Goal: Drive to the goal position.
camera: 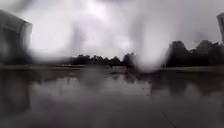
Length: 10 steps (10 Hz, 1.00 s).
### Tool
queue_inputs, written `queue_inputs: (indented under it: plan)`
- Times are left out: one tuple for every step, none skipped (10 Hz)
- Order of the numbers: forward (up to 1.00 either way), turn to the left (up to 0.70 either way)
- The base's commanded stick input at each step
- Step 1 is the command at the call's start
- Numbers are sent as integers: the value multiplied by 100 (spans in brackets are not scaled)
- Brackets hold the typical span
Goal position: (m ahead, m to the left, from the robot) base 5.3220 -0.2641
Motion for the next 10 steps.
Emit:
queue_inputs:
  plan:
    - [70,0]
    - [70,0]
    - [70,0]
    - [70,0]
    - [70,0]
    - [70,0]
    - [70,-5]
    - [70,-21]
    - [70,-19]
    - [70,-18]
